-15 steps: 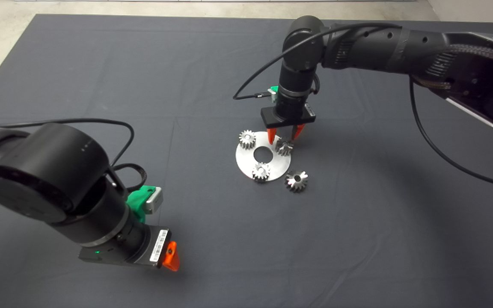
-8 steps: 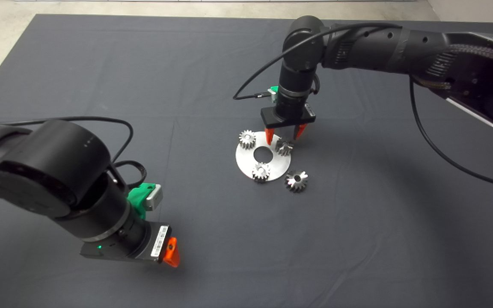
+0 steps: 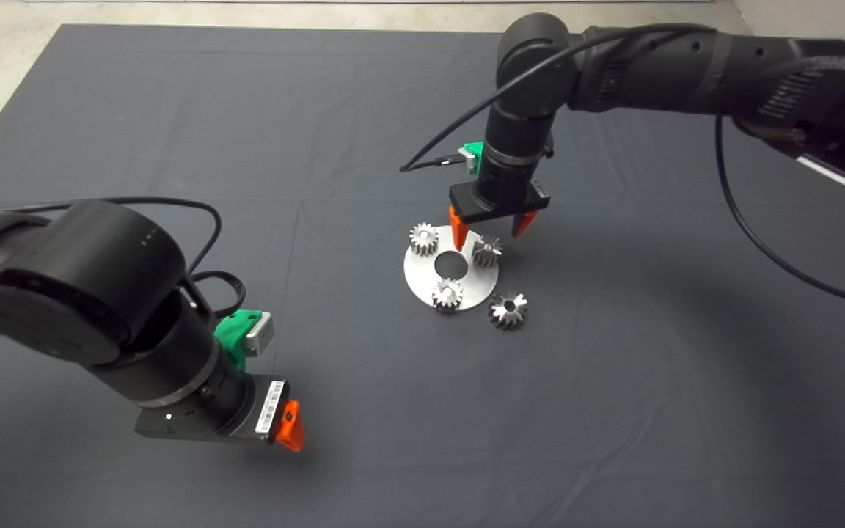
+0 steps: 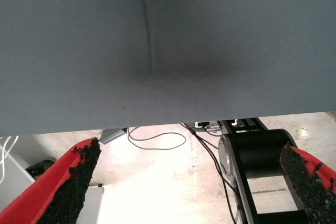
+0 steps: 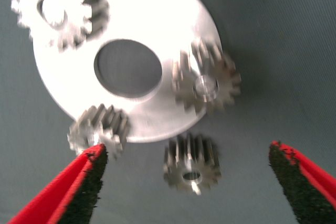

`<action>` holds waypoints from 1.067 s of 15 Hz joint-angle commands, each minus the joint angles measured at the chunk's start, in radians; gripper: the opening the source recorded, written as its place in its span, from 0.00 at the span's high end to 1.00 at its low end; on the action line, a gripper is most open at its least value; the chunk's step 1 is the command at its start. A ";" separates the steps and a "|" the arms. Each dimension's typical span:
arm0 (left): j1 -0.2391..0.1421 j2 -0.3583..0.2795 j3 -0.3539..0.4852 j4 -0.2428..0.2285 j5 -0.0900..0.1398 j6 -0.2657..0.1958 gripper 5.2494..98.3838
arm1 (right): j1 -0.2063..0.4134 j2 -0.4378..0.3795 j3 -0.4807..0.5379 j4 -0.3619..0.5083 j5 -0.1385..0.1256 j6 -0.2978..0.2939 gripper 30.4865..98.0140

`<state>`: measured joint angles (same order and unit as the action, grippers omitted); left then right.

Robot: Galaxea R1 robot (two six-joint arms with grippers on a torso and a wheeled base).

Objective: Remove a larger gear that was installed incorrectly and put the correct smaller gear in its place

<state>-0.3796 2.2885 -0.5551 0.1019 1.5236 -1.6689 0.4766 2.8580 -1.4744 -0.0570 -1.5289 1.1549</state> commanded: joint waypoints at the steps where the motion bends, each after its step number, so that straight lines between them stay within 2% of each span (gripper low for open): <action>1: -0.010 -0.002 0.002 -0.001 0.026 0.001 0.11 | 0.082 -0.122 0.255 0.003 -0.129 0.118 0.24; 3: -0.010 -0.004 0.007 -0.001 0.026 0.000 0.11 | 0.084 -0.168 0.341 0.003 -0.129 0.166 0.23; 6: -0.010 -0.009 0.012 -0.002 0.027 -0.003 0.11 | 0.088 -0.215 0.436 0.020 -0.129 0.216 0.10; 8: -0.010 -0.013 0.025 -0.002 0.027 -0.003 0.11 | 0.088 -0.244 0.518 0.029 -0.129 0.270 0.07; 9: -0.010 -0.011 0.033 -0.004 0.026 -0.006 0.11 | 0.089 -0.262 0.551 0.038 -0.129 0.298 0.03; 12: -0.010 -0.012 0.078 -0.004 0.026 -0.032 0.11 | 0.094 -0.301 0.669 0.050 -0.129 0.375 0.02; 13: -0.010 -0.017 0.098 -0.004 0.026 -0.040 0.11 | 0.106 -0.313 0.711 0.068 -0.129 0.416 0.02; 16: -0.010 -0.058 0.152 -0.004 0.026 -0.058 0.11 | 0.128 -0.328 0.817 0.103 -0.129 0.501 0.02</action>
<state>-0.3796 2.2722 -0.4596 0.1019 1.5249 -1.7071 0.5445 2.5670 -0.8191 -0.0433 -1.5335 1.5276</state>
